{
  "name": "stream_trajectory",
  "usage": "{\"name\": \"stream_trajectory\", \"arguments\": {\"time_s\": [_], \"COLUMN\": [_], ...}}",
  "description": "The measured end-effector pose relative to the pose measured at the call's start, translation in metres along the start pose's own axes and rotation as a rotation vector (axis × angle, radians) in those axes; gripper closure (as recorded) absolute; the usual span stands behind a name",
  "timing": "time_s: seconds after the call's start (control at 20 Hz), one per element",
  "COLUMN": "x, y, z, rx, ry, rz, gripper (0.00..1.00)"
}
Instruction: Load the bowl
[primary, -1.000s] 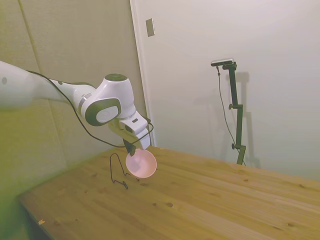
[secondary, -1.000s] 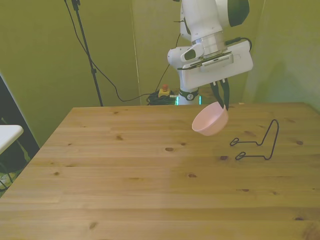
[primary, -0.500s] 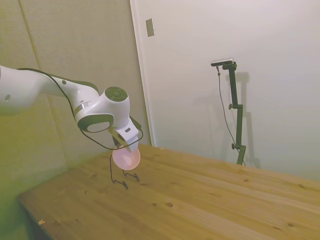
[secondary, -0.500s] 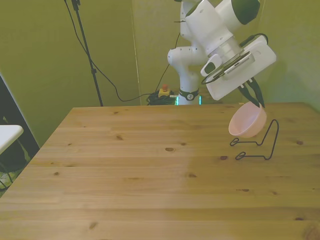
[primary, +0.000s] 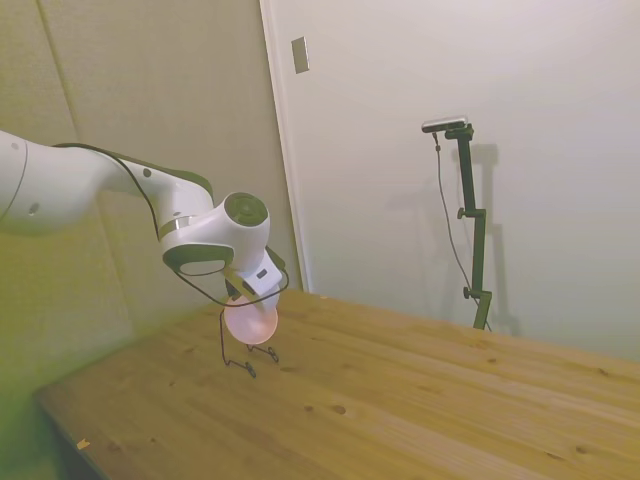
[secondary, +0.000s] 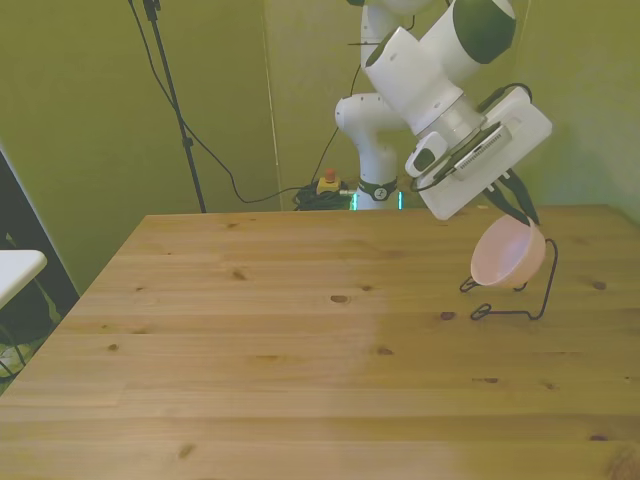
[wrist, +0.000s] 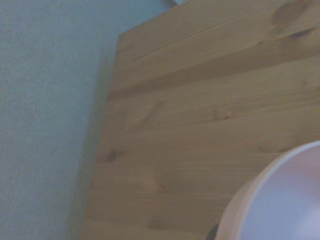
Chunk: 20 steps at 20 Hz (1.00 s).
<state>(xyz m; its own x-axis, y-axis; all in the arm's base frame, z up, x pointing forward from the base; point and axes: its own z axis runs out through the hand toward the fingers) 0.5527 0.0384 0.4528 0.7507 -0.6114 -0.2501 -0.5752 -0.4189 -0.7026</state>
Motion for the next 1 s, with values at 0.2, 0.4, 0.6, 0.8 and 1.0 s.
{"name": "stream_trajectory", "arguments": {"time_s": [0.2, 0.4, 0.6, 0.8, 1.0], "x": [0.001, 0.005, 0.011, 0.017, 0.018], "y": [0.004, 0.01, 0.014, 0.019, 0.024], "z": [0.008, 0.014, 0.022, 0.03, 0.035], "rx": [0.014, 0.033, 0.049, 0.061, 0.058], "ry": [-0.033, -0.057, -0.083, -0.095, -0.109], "rz": [-0.006, -0.012, -0.012, -0.015, -0.015], "gripper": [1.0, 1.0, 1.0, 1.0, 1.0]}}
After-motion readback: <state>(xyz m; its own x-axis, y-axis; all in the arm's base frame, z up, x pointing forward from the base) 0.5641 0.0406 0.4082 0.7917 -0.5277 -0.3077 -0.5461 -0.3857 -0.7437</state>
